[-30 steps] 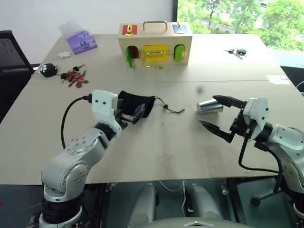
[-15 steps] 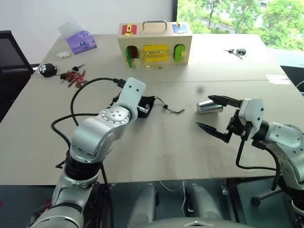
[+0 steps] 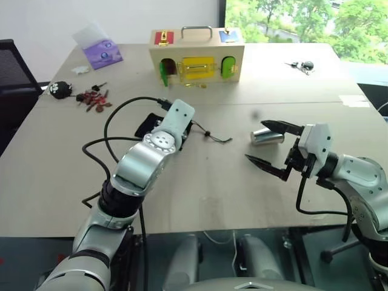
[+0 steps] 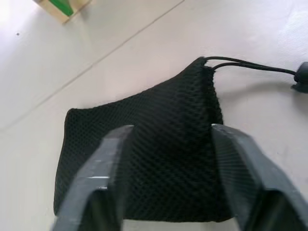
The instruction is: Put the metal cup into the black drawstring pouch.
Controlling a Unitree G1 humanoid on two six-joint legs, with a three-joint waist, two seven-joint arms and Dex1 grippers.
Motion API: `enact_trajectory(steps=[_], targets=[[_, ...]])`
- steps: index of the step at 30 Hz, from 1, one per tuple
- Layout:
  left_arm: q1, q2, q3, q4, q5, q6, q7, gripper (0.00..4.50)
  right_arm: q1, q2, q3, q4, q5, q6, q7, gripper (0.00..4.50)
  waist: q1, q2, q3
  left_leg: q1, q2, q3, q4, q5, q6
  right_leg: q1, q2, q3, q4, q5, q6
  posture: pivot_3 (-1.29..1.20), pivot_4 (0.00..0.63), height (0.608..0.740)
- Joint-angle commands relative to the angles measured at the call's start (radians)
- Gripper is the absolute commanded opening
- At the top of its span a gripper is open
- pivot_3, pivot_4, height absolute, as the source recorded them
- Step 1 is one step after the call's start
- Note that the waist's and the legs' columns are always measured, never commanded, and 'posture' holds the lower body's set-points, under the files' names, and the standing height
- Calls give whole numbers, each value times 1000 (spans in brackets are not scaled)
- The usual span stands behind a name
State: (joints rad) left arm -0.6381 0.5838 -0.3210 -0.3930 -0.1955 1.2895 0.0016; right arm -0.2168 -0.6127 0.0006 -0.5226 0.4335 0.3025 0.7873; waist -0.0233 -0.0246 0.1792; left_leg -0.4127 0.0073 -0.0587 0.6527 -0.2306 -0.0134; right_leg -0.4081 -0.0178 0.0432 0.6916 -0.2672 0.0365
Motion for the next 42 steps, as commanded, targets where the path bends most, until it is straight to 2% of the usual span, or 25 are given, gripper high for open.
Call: enact_trajectory(steps=[1,3,4,7,8,13,15,18,22,23,24,26,29,32,42], targets=[[94,201,33,-58,29,-259,-209,1028,-6,11,3,-6,6,-26,12,4500,-9,0,0,0,0,0,0,0,0,-1,0,0,2,0,0,0,150,740],[152,286,56,-43,42,-409,-299,99,-5,17,7,3,5,-36,20,4500,-8,0,0,0,0,0,-1,0,0,-1,-1,0,2,0,0,0,150,740],[179,312,70,-36,43,-482,-342,23,-5,19,9,8,3,-40,23,4500,-7,1,0,-1,0,-1,-1,0,0,-1,-1,-1,1,0,0,0,150,740],[279,373,144,-8,14,-753,-513,23,-5,24,12,22,-1,-55,32,4500,2,1,0,-1,0,0,0,0,0,-1,-3,-1,0,0,0,0,150,740],[310,393,168,2,14,-793,-549,23,-4,25,12,26,-2,-60,35,4500,6,1,0,-1,0,0,0,0,0,-1,-3,-1,0,0,0,0,150,740],[376,398,241,54,53,-870,-588,23,0,30,17,41,-6,-80,48,4500,11,1,0,-2,1,2,0,0,1,-1,-2,-3,0,0,0,0,150,740],[396,360,306,46,-5,-849,-598,23,-2,35,22,46,-7,-85,50,4500,10,1,0,-2,1,3,0,0,1,-1,-2,-3,0,0,0,0,150,740],[420,330,350,5,-3,-790,-576,834,-7,39,26,55,-10,-92,54,4500,9,1,0,-2,1,3,0,0,1,-1,-2,-2,0,0,0,0,150,740],[484,313,353,-120,104,-720,-484,2923,-12,39,22,70,-12,-101,65,4500,6,1,0,-1,1,2,0,0,1,-1,-1,-2,1,0,0,0,150,740],[495,303,352,-154,117,-690,-465,3205,-12,39,21,72,-13,-103,67,4500,7,1,0,-1,1,2,0,0,1,-1,-1,-2,1,0,0,0,150,740],[503,289,348,-195,141,-640,-436,3845,-12,38,20,72,-12,-103,68,4500,7,1,0,-1,1,2,0,0,1,-1,-1,-2,1,0,0,0,150,740],[496,256,310,-271,241,-514,-339,3845,-12,37,19,71,-11,-100,68,4500,8,1,0,-1,1,2,0,0,1,-1,-1,-2,1,0,0,0,150,740],[415,194,195,-357,280,-295,-303,3845,-18,35,21,57,-5,-81,63,4500,12,0,0,-1,0,2,1,0,1,0,-1,-3,2,0,0,0,150,740],[333,156,103,-357,323,-137,-270,3845,-28,30,19,49,-1,-65,61,4500,10,0,0,-1,-1,2,3,0,1,1,0,-3,2,0,0,0,150,740],[128,101,-115,-156,446,-77,-201,3845,-15,26,12,26,-1,-44,42,4500,9,0,0,-1,-1,1,2,0,1,0,0,-3,3,0,0,0,150,740]])
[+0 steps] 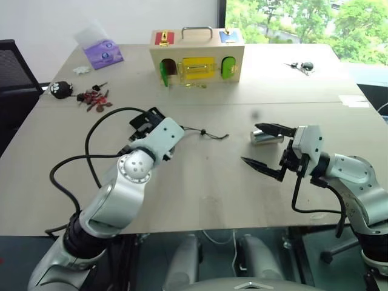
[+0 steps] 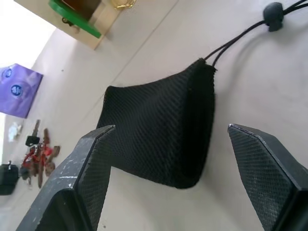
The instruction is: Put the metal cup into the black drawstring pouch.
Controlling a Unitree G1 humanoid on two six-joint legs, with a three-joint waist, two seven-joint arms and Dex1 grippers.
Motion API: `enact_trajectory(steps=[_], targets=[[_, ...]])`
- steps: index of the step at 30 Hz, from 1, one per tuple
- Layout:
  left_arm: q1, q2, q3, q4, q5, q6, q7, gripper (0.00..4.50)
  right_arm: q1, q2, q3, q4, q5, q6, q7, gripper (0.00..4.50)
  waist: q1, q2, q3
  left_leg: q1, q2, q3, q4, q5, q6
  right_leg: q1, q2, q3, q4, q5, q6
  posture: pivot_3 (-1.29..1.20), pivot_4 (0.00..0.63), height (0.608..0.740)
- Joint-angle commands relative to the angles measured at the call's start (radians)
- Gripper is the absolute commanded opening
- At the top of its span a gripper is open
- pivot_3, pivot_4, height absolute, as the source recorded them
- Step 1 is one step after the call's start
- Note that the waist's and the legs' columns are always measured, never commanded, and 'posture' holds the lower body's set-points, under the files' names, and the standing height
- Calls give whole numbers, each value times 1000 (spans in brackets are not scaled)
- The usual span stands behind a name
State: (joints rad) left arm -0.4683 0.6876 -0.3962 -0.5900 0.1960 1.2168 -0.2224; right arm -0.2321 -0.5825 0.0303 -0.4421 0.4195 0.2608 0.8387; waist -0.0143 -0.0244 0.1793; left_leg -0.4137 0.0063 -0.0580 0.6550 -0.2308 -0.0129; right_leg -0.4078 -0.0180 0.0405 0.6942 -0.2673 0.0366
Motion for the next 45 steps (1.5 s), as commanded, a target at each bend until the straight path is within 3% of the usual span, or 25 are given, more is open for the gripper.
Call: enact_trajectory(steps=[1,11,12,13,19,20,26,33,45], targets=[[-53,-3,-55,60,67,-8,24,3845,4,-3,-18,-58,12,0,-13,4500,-1,0,0,0,0,0,0,0,0,0,0,0,0,0,0,0,150,740],[-114,-12,-137,236,186,-118,28,3845,29,-5,-22,-90,6,8,-41,4500,0,0,0,0,0,-1,0,0,0,0,0,0,0,0,0,0,150,740],[-114,-14,-133,245,194,-132,26,3328,30,-5,-22,-93,6,10,-43,4500,0,0,0,0,0,-1,0,0,0,0,0,0,0,0,0,0,150,740],[-114,-15,-129,252,200,-143,20,3097,31,-6,-24,-94,6,10,-46,4500,0,0,0,0,0,-1,0,0,0,0,0,0,0,0,0,0,150,740],[-89,11,-102,277,229,-211,-16,141,26,2,-21,-93,6,10,-58,4500,-1,0,0,0,0,-1,0,0,0,0,0,0,0,0,0,0,150,740],[-82,15,-98,279,233,-222,-20,23,26,3,-20,-91,5,9,-60,4500,-1,0,0,0,0,-1,0,0,0,0,0,0,0,0,0,0,150,740],[-19,24,-5,260,205,-275,-68,23,29,7,-25,-78,1,0,-71,4500,-1,0,0,0,0,-1,0,0,0,0,0,0,0,0,0,0,150,740],[44,-9,195,242,60,-317,-173,23,22,6,-29,-82,24,-6,-51,4500,-1,0,0,0,1,-1,0,0,0,0,-1,0,0,0,0,0,150,740],[78,-22,220,216,50,-380,-192,23,18,31,-40,-101,111,-4,-43,4500,0,0,0,0,1,-1,0,0,0,0,-1,0,0,0,0,0,150,740]])
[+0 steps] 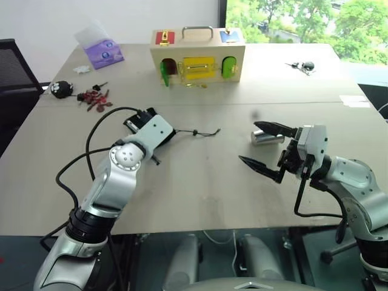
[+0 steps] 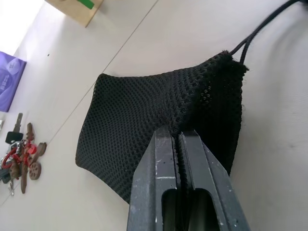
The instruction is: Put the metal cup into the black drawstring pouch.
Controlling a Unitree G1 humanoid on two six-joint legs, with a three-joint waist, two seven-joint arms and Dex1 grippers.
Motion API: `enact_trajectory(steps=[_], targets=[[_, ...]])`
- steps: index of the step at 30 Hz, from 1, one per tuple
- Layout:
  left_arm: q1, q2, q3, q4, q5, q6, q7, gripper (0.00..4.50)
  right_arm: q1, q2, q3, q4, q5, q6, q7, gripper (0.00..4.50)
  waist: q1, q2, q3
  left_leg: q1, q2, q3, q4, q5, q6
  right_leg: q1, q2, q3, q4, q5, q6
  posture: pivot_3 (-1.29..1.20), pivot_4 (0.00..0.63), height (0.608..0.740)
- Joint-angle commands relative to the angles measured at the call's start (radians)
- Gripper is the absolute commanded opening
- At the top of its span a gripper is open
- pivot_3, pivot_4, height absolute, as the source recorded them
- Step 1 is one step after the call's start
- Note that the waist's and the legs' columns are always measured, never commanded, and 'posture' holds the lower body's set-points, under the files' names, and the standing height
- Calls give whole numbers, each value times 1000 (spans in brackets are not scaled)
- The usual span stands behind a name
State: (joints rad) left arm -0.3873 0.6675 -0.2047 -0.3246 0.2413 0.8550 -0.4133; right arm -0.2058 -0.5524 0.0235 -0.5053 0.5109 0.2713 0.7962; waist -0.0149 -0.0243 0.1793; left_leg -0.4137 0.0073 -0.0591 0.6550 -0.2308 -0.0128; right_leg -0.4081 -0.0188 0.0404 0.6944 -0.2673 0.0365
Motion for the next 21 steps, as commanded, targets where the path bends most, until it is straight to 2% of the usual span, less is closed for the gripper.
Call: enact_trajectory(steps=[1,5,6,11,13,15,21], targets=[[-3,-5,35,-54,-4,-20,-6,23,-4,0,-36,-31,18,-16,-2,4500,0,0,0,0,0,0,0,0,0,0,0,0,0,0,0,0,150,740],[-15,-46,107,-82,-102,30,-65,23,11,-12,-62,18,-17,-12,-31,4500,1,0,0,0,0,0,0,0,0,0,0,0,0,0,0,0,150,740],[-25,-70,148,-94,-163,80,-100,23,11,-14,-89,34,-19,-1,-55,4500,1,0,0,0,0,0,0,0,0,0,0,0,0,0,0,0,150,740],[-82,-144,292,-107,-359,281,-185,23,-10,-98,-167,82,24,170,-91,4500,1,0,0,0,0,1,1,0,0,0,0,-1,0,0,0,0,150,740],[-118,-178,349,-99,-422,374,-189,23,-41,-150,-163,123,-28,244,-131,4500,-1,0,0,0,0,1,1,0,0,0,0,-1,0,0,0,0,150,740],[-141,-202,393,-89,-470,436,-185,23,-86,-188,-145,195,-28,307,-109,4500,-4,0,0,0,-1,1,1,0,0,0,0,0,1,0,0,0,150,740],[-151,-211,439,-67,-549,508,-160,23,-200,-203,-94,395,-66,336,-52,4500,-7,0,0,0,0,3,1,0,0,0,1,0,1,0,0,0,150,740]])
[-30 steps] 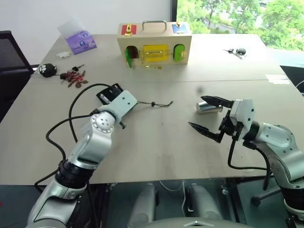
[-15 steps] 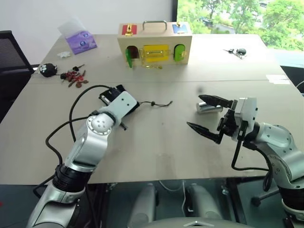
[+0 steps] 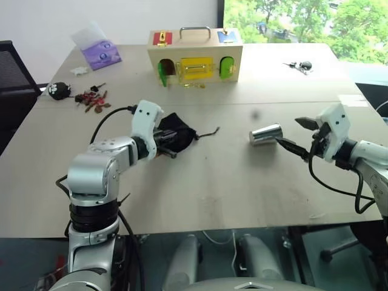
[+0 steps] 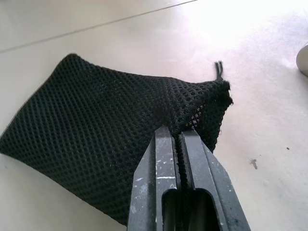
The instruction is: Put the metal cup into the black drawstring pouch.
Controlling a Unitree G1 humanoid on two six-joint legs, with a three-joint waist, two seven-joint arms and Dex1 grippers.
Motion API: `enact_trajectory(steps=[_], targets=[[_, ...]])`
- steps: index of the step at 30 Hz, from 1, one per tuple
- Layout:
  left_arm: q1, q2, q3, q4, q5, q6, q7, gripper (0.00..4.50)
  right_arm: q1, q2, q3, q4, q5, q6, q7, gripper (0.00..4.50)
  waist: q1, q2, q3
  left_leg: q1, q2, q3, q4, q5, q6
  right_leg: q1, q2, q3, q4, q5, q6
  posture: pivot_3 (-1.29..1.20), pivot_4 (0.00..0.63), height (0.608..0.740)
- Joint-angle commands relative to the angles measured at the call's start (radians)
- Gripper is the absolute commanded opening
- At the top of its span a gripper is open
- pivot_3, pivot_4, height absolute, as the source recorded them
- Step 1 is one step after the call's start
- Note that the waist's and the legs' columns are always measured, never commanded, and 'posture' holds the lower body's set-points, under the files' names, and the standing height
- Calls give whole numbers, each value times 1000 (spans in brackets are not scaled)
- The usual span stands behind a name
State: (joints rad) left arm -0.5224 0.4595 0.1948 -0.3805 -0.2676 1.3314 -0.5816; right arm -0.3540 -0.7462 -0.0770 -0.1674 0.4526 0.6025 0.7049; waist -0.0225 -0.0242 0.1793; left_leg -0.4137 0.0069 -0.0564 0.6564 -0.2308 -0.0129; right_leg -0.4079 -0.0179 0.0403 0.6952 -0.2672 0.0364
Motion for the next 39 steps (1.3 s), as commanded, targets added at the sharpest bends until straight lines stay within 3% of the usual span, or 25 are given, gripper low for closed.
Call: enact_trajectory(steps=[1,11,17,21,30,35,39], targets=[[-18,-1,45,-7,-50,38,12,23,-74,-6,17,94,-7,10,61,4500,1,0,0,0,0,0,0,0,0,0,0,0,0,0,0,0,150,740],[-18,4,71,-32,-115,58,70,23,-271,68,120,404,-57,16,204,4500,2,0,0,0,0,0,0,0,0,0,-1,0,-1,0,0,0,150,740],[-6,-7,113,-72,-153,99,106,0,-297,96,147,424,-65,26,262,2011,3,0,0,0,0,-1,0,0,0,0,-1,0,-1,0,0,0,150,740],[-16,-42,170,-77,-186,170,124,0,-267,116,140,363,-49,8,289,59,3,0,0,0,0,-2,0,0,0,0,-1,0,-1,0,0,0,150,740],[-98,-146,350,113,-348,283,124,0,-99,202,74,-51,144,133,232,20,5,0,0,-1,0,-4,0,0,0,0,-1,-1,-1,0,0,0,150,740],[-129,-114,298,172,-363,283,132,0,-52,252,84,-241,246,219,152,20,4,0,0,0,0,-5,0,0,0,0,-1,0,0,0,0,0,150,740],[-164,-112,261,205,-372,283,126,0,-58,304,209,-241,137,177,74,20,5,0,0,0,0,-6,0,0,0,0,-1,-1,0,0,0,0,150,740]])
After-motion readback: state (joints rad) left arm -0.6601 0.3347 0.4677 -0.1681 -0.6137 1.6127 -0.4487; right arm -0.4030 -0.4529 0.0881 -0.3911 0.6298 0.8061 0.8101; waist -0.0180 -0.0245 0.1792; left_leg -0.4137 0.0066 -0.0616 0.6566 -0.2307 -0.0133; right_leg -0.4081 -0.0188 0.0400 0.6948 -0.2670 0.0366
